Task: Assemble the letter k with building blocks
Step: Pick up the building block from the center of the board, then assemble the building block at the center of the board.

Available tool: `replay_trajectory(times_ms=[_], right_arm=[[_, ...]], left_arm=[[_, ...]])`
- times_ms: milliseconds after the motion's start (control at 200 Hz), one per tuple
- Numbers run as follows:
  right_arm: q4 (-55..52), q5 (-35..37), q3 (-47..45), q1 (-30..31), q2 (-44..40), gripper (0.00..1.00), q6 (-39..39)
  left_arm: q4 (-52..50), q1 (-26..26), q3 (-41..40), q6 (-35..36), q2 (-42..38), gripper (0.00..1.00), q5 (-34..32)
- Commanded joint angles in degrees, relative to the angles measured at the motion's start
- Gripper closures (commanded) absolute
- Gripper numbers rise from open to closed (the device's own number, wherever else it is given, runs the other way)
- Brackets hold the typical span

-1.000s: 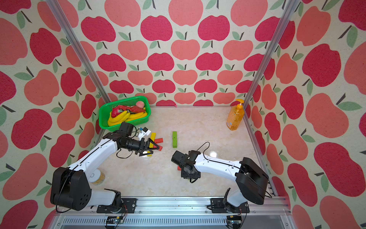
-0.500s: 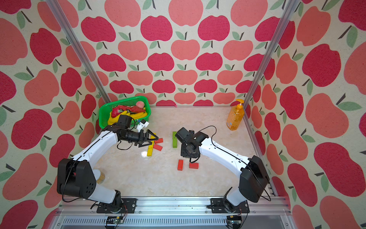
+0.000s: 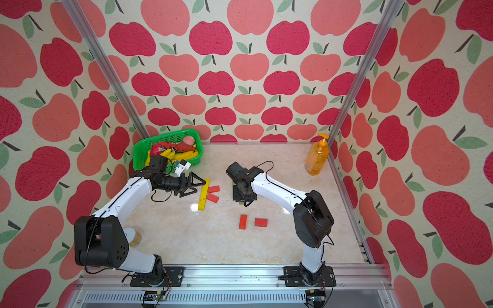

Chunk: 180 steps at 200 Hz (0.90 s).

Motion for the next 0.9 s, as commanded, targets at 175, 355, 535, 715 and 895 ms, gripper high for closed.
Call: replay_trajectory(times_ms=[175,355,535,715,895], right_arm=[[2.71,-3.82,1.03,0.95,3.44,0.83,-0.53],[3.45,-4.04,1.25,1.42,5.14,0.82,-0.16],[3.62,-4.75,2.19,1.42,7.33,0.82,-0.26],[4.31,-5.19,1.79,1.61,8.32,0.82,-0.05],[4.74,-5.72,1.36,1.68,9.53,0.82,-0.01]], left_arm=[[0.8,2.03,-0.92,-0.8,-0.79,0.02,-0.81],[0.33,2.41,-0.69,-0.64,-0.47,0.02,-1.07],[0.48,2.74,-0.91,-0.86,-0.28,0.02,-1.04],[0.46,2.74,-0.91,-0.98,0.15,0.02,-0.89],[0.46,2.73,-0.92,-0.9,0.33,0.02,-0.89]])
